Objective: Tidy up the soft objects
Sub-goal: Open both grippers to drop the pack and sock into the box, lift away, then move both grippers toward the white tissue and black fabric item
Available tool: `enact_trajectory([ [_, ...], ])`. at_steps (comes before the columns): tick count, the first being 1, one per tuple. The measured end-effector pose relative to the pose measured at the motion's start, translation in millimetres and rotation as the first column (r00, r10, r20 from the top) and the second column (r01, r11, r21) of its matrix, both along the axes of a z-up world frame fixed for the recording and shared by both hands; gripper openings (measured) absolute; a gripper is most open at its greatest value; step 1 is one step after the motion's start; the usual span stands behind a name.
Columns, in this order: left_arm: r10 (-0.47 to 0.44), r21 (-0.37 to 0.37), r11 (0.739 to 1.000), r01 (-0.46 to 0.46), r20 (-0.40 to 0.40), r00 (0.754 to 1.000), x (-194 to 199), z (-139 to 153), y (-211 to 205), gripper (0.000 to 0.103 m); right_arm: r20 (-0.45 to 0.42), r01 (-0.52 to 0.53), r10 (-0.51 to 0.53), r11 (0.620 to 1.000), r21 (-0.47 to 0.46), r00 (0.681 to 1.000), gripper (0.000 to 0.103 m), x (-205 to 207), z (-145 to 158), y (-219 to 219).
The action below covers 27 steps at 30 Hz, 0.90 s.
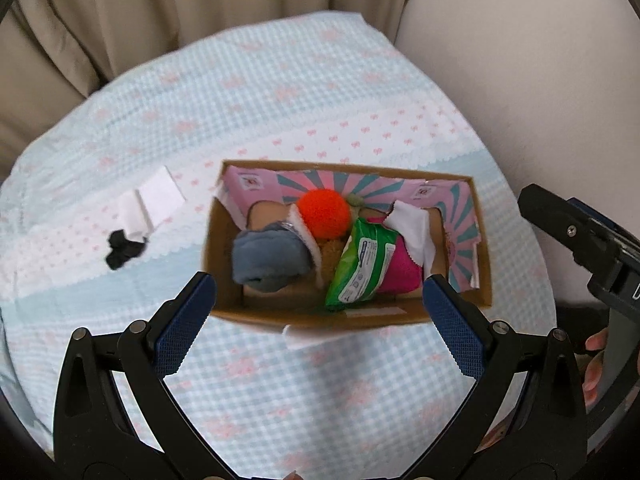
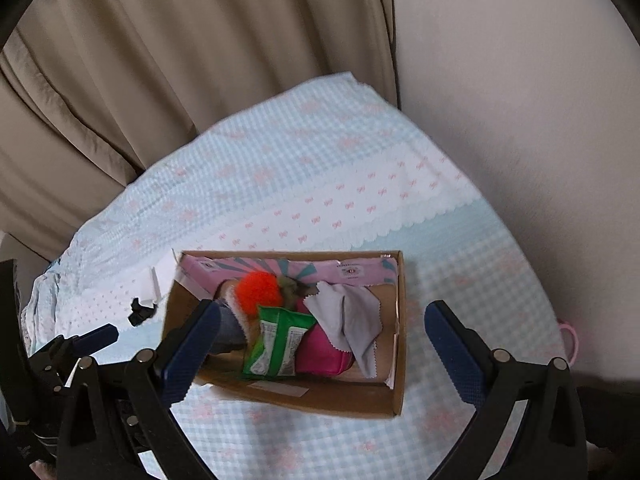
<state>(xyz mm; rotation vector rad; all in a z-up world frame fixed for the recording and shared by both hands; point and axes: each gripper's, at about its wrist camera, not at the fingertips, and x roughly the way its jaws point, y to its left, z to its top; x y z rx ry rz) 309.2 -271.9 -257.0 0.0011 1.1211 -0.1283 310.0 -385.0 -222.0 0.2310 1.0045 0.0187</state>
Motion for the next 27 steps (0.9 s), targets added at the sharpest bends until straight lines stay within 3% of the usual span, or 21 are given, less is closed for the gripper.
enact_trajectory([
  [9,0.022,0.003,1.0,-0.023,0.174,0.984,-60.7,78.2,40.8,0.103,0.125,-0.01,0.02,0.997,-0.076,0.992,0.102,-54.8,75.5,35.3],
  [15,0.067,-0.049,0.997,-0.056,0.259,0.963,-101.9,119.7,82.8,0.103,0.233,0.014,0.019,0.99,-0.137,0.972,0.102,-100.5,116.6,68.1],
  [20,0.092,-0.068,0.995,-0.074,0.328,0.94,-141.3,146.0,127.5,0.103,0.281,0.044,0.014,0.979,-0.198,0.96,0.102,-132.9,136.1,97.1],
  [27,0.1,-0.068,0.994,-0.081,0.353,0.93,-167.9,156.5,196.0,0.103,0.297,0.04,0.017,0.982,-0.185,0.955,0.102,-149.7,145.3,146.2],
])
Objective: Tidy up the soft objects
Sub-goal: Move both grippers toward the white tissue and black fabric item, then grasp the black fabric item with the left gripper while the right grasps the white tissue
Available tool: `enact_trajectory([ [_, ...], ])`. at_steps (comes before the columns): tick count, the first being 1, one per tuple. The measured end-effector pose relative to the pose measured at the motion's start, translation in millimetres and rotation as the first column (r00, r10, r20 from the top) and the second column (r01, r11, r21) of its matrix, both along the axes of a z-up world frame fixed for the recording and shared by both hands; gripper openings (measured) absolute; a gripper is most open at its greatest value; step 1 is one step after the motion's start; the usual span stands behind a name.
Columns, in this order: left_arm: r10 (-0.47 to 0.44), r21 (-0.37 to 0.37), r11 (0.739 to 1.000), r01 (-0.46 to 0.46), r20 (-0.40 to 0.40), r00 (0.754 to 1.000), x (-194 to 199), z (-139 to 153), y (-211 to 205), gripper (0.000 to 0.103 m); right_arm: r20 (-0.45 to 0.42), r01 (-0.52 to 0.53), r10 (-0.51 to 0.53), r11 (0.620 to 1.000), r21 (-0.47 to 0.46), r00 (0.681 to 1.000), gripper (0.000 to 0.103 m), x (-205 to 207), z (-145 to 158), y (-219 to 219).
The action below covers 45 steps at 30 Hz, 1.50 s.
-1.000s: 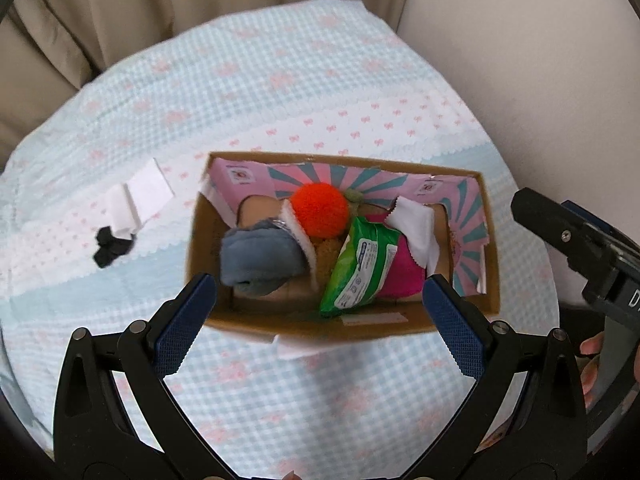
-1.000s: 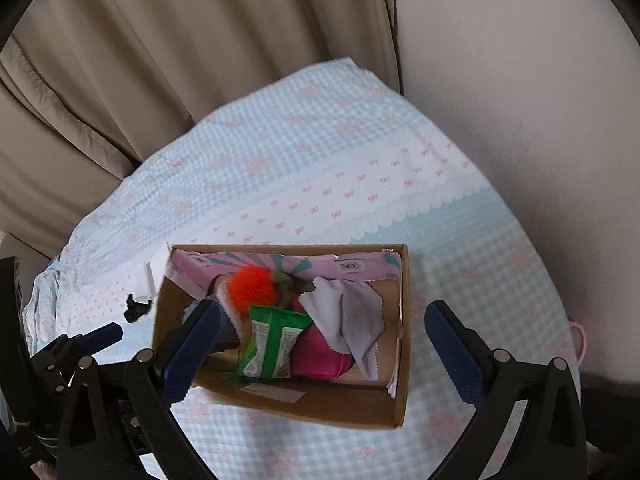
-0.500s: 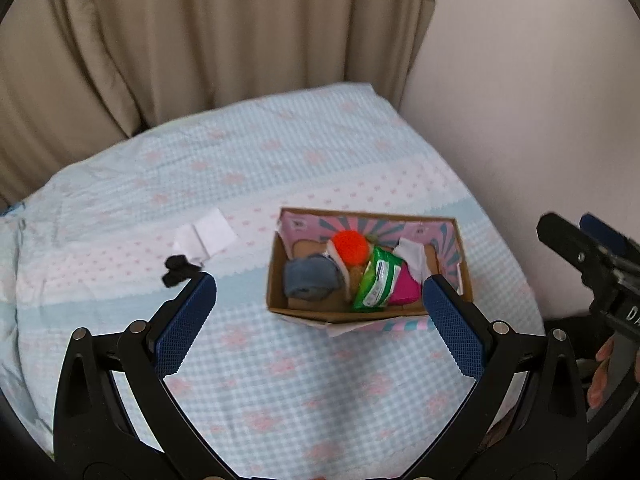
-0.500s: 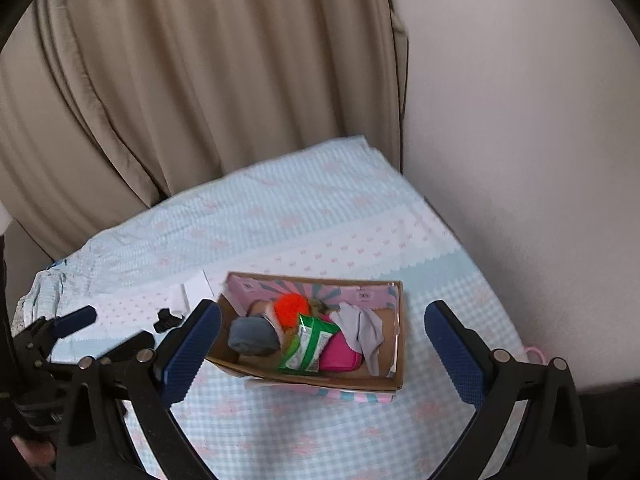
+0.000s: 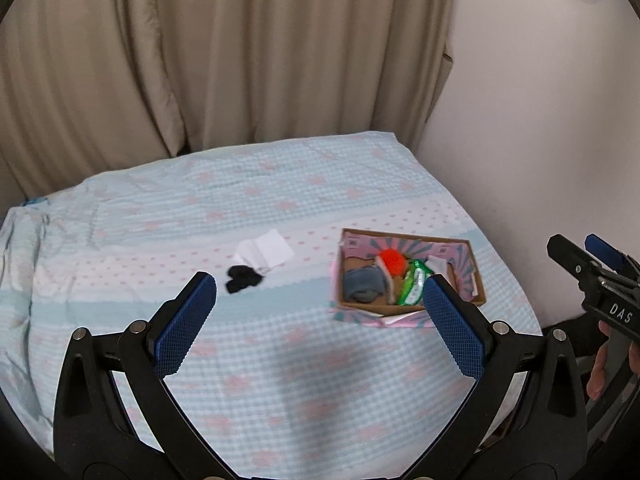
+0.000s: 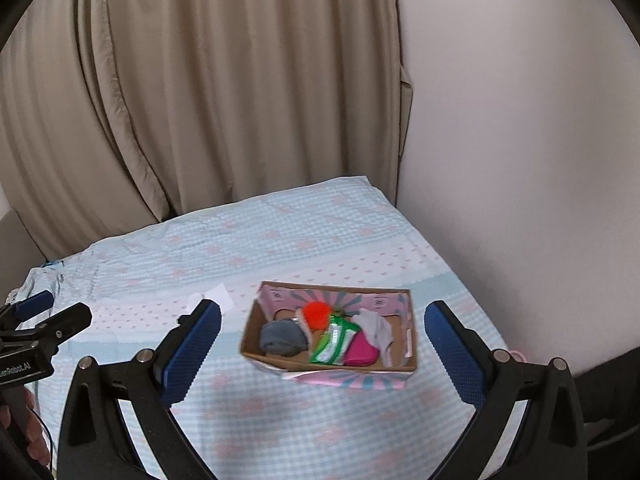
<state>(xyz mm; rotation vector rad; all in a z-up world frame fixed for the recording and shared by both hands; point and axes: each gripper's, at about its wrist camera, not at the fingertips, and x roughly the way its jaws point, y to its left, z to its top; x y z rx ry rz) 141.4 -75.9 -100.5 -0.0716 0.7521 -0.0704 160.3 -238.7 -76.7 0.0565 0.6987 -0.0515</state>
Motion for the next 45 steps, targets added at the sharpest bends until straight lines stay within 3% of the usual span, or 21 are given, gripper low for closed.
enact_trajectory([
  [9,-0.015,-0.017,1.0,0.014,-0.022,1.0,4.6,-12.5,86.3,0.103,-0.001,-0.03,0.03,0.999,0.032,1.0,0.102,16.4,-5.2,81.2],
  [19,-0.1,-0.019,0.995,0.099,-0.084,0.991,67.9,-74.1,159.4,0.103,-0.052,-0.089,0.092,0.995,0.049,0.994,0.102,80.0,-52.5,163.0],
  [26,-0.131,-0.064,0.99,0.123,-0.124,0.984,125.5,-142.9,182.9,0.102,-0.146,-0.177,0.192,0.978,0.108,0.971,0.102,154.9,-121.9,201.5],
  [35,-0.176,-0.104,0.981,0.162,-0.139,0.974,191.3,-238.7,177.0,0.099,-0.311,-0.24,0.276,0.959,0.15,0.909,0.102,250.5,-250.8,224.6],
  [39,-0.206,-0.1,0.977,0.191,-0.168,0.964,216.8,-287.2,161.9,0.087,-0.34,-0.242,0.291,0.953,0.181,0.894,0.102,279.8,-308.6,229.1],
  [45,-0.248,-0.059,0.969,0.242,-0.184,0.951,236.9,-341.8,142.4,0.079,-0.36,-0.276,0.308,0.951,0.138,0.881,0.102,307.3,-359.8,239.0],
])
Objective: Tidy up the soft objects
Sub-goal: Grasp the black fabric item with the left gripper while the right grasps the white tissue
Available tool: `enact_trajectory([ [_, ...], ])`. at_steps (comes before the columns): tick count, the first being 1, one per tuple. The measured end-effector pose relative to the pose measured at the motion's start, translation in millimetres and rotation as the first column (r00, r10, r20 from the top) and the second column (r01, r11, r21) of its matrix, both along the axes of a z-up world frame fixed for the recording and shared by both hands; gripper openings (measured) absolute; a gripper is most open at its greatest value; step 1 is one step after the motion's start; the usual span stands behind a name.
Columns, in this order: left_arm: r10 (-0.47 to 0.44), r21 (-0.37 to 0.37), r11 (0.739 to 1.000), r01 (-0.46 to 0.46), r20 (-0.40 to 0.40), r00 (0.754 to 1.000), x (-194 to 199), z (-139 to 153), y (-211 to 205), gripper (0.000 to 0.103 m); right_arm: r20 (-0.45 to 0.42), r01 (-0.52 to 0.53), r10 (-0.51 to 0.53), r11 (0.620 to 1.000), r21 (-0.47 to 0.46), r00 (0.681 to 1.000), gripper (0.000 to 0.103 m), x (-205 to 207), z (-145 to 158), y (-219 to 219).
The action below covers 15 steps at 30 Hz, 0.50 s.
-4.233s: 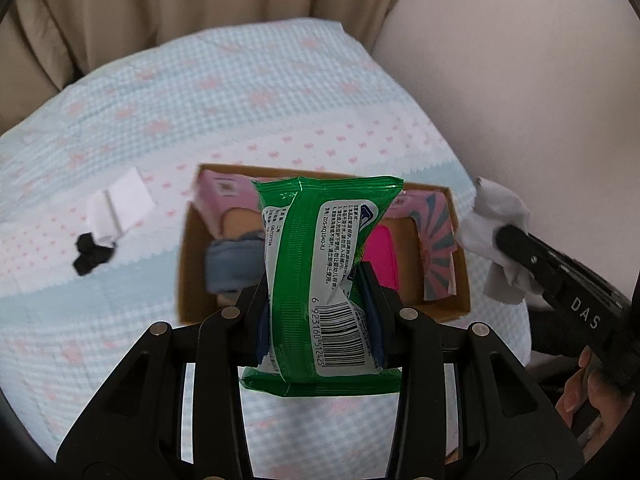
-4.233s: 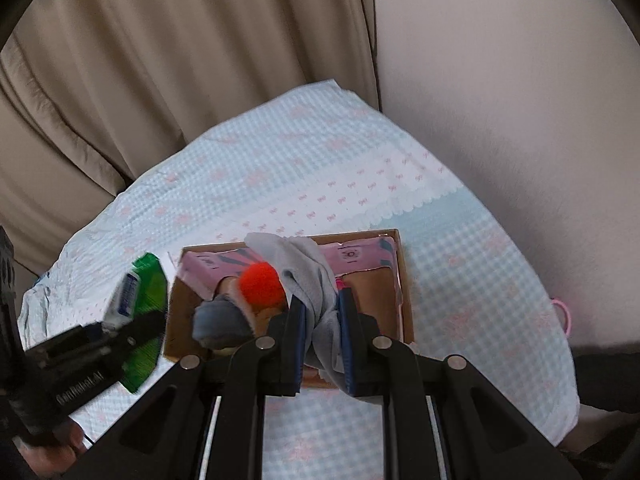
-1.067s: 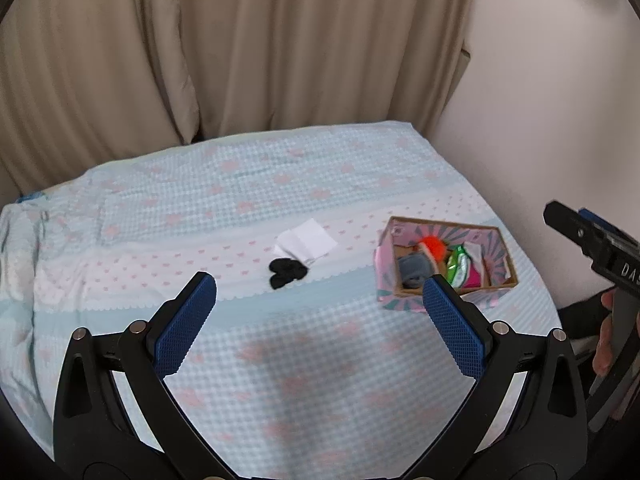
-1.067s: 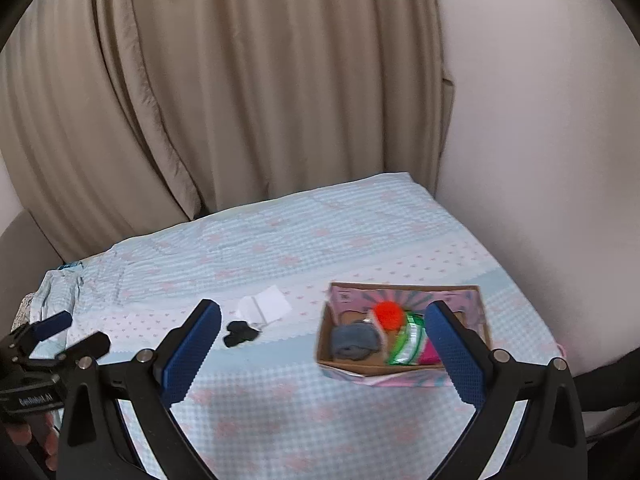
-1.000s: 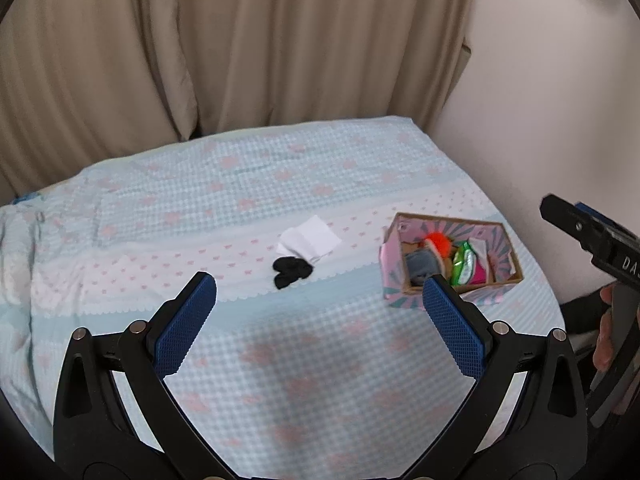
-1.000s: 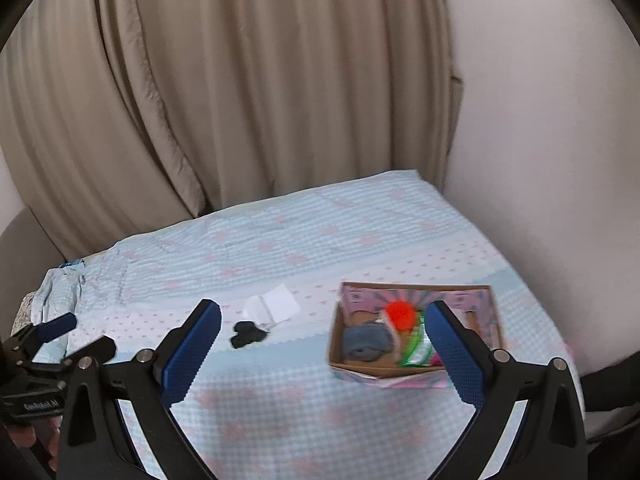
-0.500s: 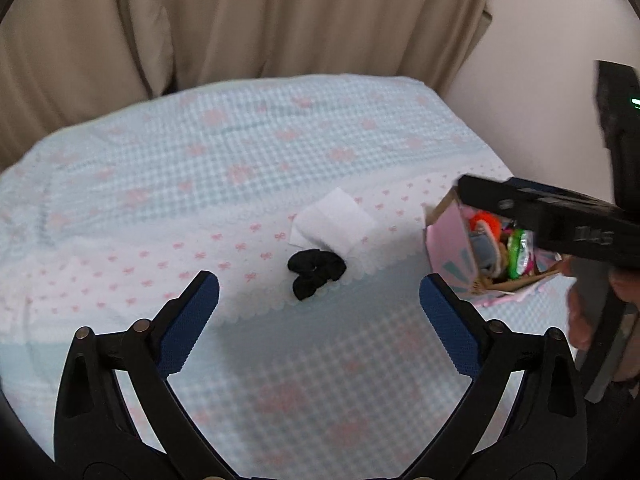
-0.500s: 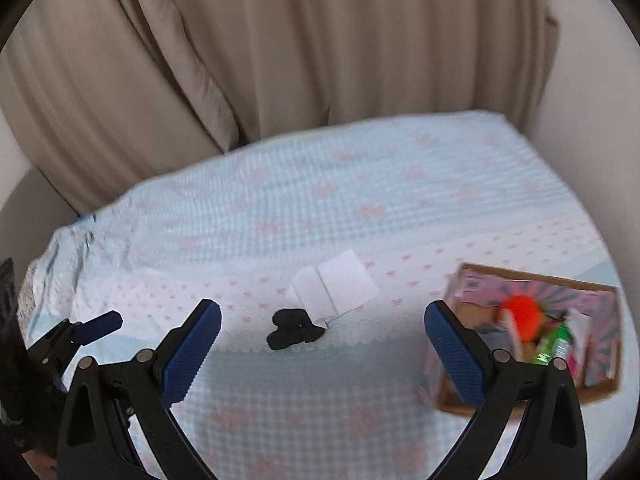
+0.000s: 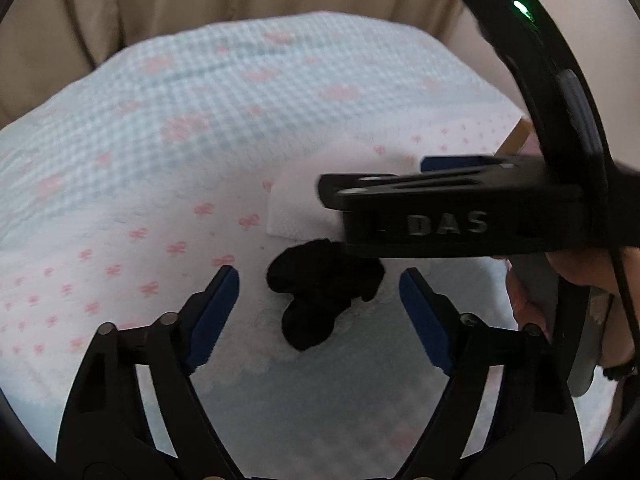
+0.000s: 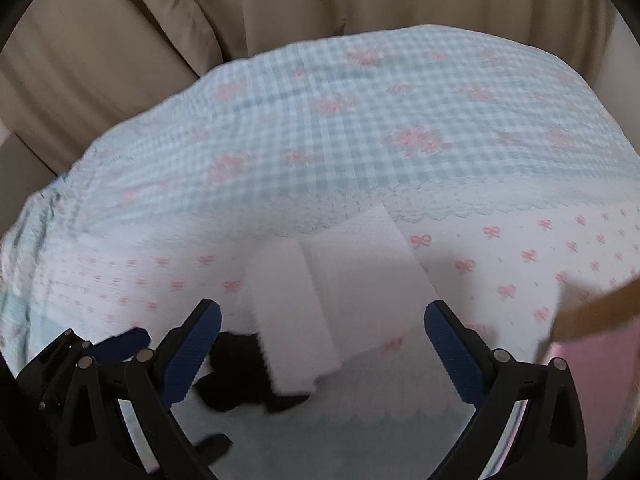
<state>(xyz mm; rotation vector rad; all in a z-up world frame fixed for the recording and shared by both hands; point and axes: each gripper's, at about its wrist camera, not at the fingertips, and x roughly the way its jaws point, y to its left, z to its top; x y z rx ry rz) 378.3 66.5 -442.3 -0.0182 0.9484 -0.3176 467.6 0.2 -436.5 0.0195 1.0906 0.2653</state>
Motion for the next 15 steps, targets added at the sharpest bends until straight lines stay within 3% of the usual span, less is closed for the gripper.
enact_trajectory([
  [5,-0.033,0.033,0.999,0.033,0.01,0.999,7.6,-22.9,-13.8,0.074,-0.018,-0.044,0.042,0.997,-0.063,0.999,0.101,14.0,-29.5,5.3],
  [7,-0.044,0.059,0.997,0.044,0.007,0.999,12.6,-32.2,-18.9,0.068,-0.026,-0.063,0.061,0.994,-0.084,0.998,0.101,19.6,-39.5,7.0],
  [11,-0.059,0.077,0.995,0.058,0.019,0.998,16.0,-38.7,-22.8,0.062,0.006,-0.102,0.104,0.984,-0.146,0.995,0.1,26.4,-47.0,11.1],
  [15,-0.06,0.083,0.995,0.058,0.024,0.998,15.8,-38.3,-22.9,0.047,0.039,-0.126,0.134,0.98,-0.152,0.99,0.082,22.1,-44.5,9.5],
])
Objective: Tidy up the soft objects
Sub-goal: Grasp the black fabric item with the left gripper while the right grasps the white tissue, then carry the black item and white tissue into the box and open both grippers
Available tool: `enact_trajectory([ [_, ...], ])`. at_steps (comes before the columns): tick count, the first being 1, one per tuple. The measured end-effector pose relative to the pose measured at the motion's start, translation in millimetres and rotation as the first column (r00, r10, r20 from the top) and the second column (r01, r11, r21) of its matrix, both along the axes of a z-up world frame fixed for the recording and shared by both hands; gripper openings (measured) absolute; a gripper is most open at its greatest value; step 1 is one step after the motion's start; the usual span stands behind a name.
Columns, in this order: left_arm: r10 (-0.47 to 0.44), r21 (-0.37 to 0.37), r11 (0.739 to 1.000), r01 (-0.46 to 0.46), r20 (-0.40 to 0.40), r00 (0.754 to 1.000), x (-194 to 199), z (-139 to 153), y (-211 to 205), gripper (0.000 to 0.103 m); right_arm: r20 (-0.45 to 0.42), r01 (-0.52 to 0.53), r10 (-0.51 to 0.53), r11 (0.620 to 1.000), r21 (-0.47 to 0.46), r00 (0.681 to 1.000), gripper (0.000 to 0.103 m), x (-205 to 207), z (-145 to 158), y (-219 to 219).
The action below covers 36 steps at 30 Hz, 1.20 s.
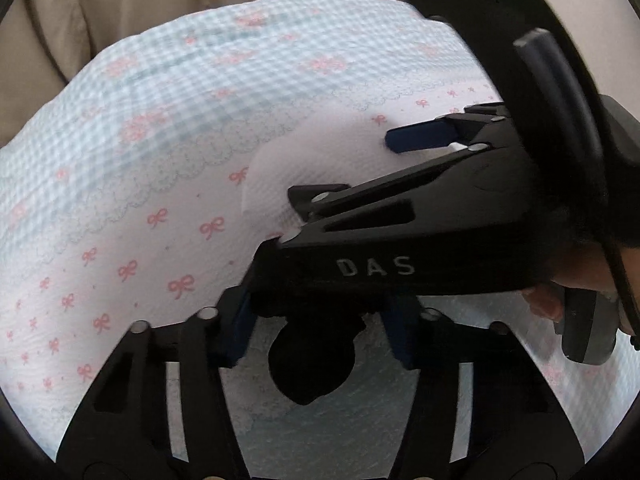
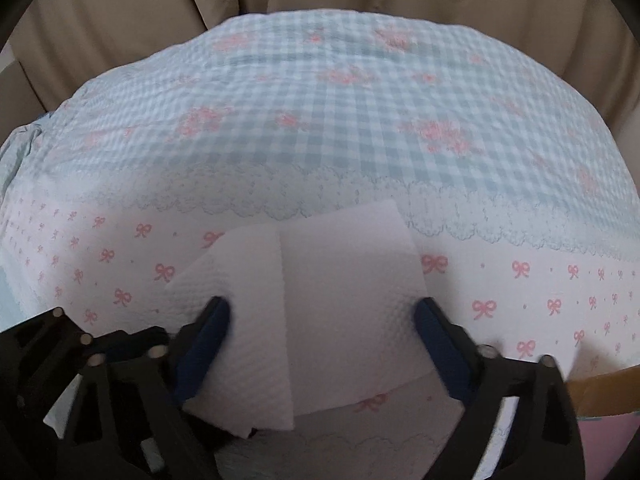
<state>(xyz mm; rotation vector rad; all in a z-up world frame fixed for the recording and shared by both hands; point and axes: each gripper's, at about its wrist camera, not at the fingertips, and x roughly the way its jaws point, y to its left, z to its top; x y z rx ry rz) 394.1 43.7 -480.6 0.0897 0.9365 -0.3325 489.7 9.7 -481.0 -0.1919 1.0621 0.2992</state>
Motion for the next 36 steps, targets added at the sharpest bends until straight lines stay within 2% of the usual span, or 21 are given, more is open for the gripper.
enact_trajectory([
  [2,0.008,-0.006,1.0,-0.008,-0.004,1.0,1.1,0.7,0.4,0.038,0.012,-0.008,0.008,1.0,0.01,1.0,0.062,-2.7,3.0,-1.2],
  [4,0.009,-0.006,1.0,-0.009,-0.006,1.0,-0.7,2.1,-0.4,0.024,0.017,-0.014,0.014,1.0,0.022,1.0,0.047,-5.2,5.6,-0.4],
  [5,0.009,-0.008,1.0,-0.009,-0.008,1.0,-2.1,2.5,-0.7,0.021,0.019,-0.018,0.018,1.0,0.023,1.0,0.038,-7.0,6.8,0.7],
  [7,0.012,-0.01,1.0,-0.012,-0.015,1.0,-3.4,3.2,-0.8,0.017,0.024,-0.023,0.023,1.0,0.02,0.999,0.025,-11.2,9.1,3.7],
  [9,0.018,-0.011,1.0,-0.019,-0.02,1.0,-5.2,5.0,0.3,0.015,0.018,-0.022,0.021,0.999,0.033,1.0,0.017,-13.0,10.9,4.7],
  [14,0.039,-0.016,0.999,-0.039,-0.01,0.999,-11.3,17.9,7.6,0.015,0.015,0.019,-0.021,0.997,0.077,1.0,0.013,-16.9,21.3,-2.2],
  [19,0.064,-0.036,0.997,-0.064,-0.016,0.998,-16.1,44.3,13.1,0.015,0.028,0.061,-0.064,0.992,0.108,0.998,0.013,-30.7,51.3,-6.8],
  [27,0.092,-0.051,0.995,-0.09,0.046,0.995,-37.0,136.1,20.0,0.015,0.104,0.079,-0.093,0.988,0.13,0.99,0.013,-66.3,143.9,-8.9],
  [36,0.107,-0.05,0.993,-0.104,0.065,0.992,-73.9,227.1,16.8,0.015,0.162,0.151,-0.178,0.975,0.164,0.971,0.013,-118.6,244.5,-28.4],
])
